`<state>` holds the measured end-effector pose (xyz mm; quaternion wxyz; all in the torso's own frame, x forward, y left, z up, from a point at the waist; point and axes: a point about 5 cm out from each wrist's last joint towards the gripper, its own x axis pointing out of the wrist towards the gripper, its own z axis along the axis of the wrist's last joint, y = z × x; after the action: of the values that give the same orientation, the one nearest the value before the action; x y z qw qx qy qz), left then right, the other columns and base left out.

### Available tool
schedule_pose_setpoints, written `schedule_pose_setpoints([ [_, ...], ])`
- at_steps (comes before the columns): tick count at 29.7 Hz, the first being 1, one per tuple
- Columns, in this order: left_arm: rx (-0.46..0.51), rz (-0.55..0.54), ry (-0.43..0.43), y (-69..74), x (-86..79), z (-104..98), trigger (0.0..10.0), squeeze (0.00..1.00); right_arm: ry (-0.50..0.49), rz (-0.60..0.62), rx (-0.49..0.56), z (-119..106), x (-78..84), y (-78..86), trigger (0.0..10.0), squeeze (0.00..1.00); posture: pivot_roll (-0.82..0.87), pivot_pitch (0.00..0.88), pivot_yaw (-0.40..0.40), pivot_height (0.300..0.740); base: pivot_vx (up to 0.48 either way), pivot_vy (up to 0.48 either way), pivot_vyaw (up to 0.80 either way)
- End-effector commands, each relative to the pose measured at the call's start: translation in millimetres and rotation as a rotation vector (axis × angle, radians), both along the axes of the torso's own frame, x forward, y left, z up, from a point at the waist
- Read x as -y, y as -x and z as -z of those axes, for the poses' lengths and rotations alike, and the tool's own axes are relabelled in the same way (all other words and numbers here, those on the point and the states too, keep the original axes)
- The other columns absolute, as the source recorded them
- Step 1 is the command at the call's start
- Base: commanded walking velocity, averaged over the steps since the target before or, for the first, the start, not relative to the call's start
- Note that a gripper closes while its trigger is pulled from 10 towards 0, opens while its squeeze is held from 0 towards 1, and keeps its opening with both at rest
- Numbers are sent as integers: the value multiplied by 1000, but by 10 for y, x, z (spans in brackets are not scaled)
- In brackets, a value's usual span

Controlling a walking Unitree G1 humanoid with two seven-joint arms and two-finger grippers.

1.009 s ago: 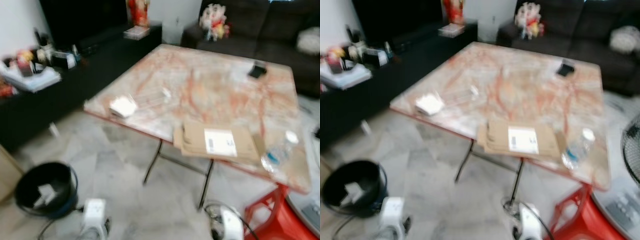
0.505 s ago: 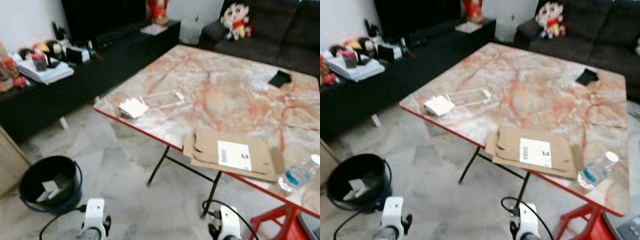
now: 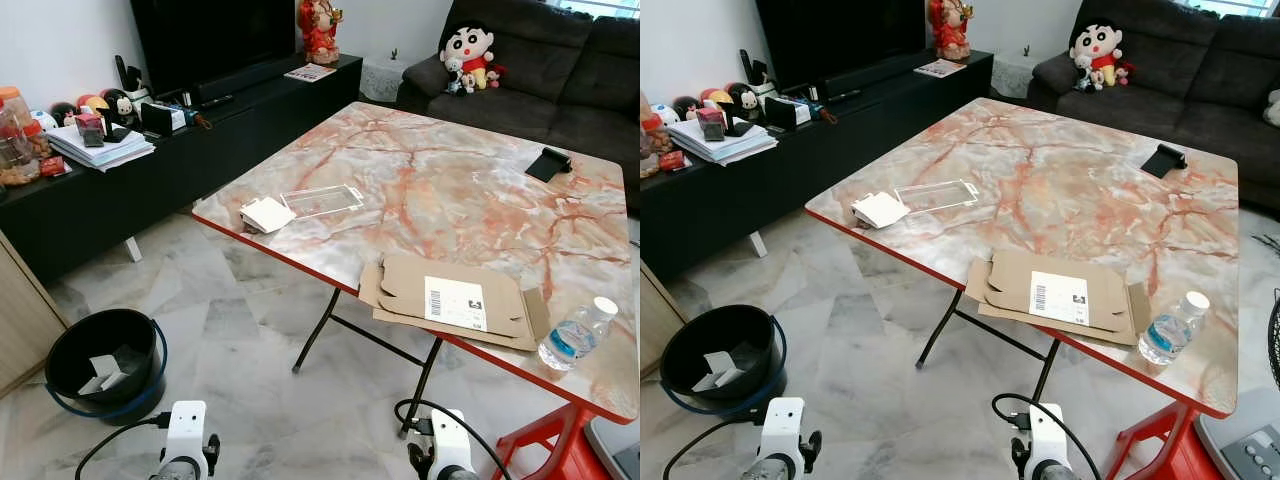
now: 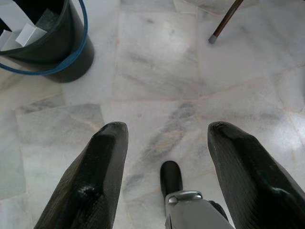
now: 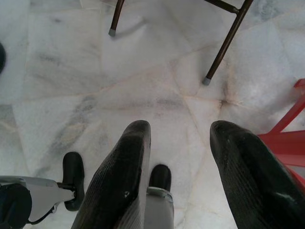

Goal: Picking trash to rubbish bin

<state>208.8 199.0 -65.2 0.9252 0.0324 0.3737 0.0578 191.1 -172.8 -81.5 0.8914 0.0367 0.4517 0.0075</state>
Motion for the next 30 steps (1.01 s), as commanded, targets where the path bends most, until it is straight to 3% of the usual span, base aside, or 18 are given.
schedule_pose_setpoints([
  [1,-18,-9,3,23,-4,18,10000,0,3,-10,26,-42,-9,-81,10000,0,22,0,-56,740,0,0,0],
  [7,-20,-10,3,29,-4,22,10000,0,2,-10,27,-44,-13,-84,10000,0,22,0,-56,740,0,0,0],
  [14,-22,-10,5,38,1,28,10000,0,-21,-53,129,-168,-71,-285,10000,0,24,0,-57,740,0,0,0],
  [19,-23,-9,2,39,-6,27,10000,0,-79,-132,258,-364,-152,-547,10000,0,19,0,-55,740,0,0,0],
  [20,-24,-9,1,39,-6,28,10000,0,-103,-149,287,-412,-179,-605,10000,251,16,0,-54,740,0,0,0],
  [21,-25,-8,1,40,-6,28,10000,0,-129,-167,303,-447,-210,-644,10000,812,16,0,-54,740,0,0,0],
  [22,-26,-8,2,40,-5,29,10000,0,-146,-179,314,-470,-235,-669,10000,925,14,0,-54,740,0,0,0],
  [23,-26,-7,3,39,-2,29,10000,0,-187,-194,328,-504,-281,-706,10000,1000,14,0,-54,740,0,0,0],
  [30,-28,-1,8,36,15,30,10000,0,-372,-276,398,-677,-532,-855,10000,1000,13,0,-52,740,0,0,0],
])
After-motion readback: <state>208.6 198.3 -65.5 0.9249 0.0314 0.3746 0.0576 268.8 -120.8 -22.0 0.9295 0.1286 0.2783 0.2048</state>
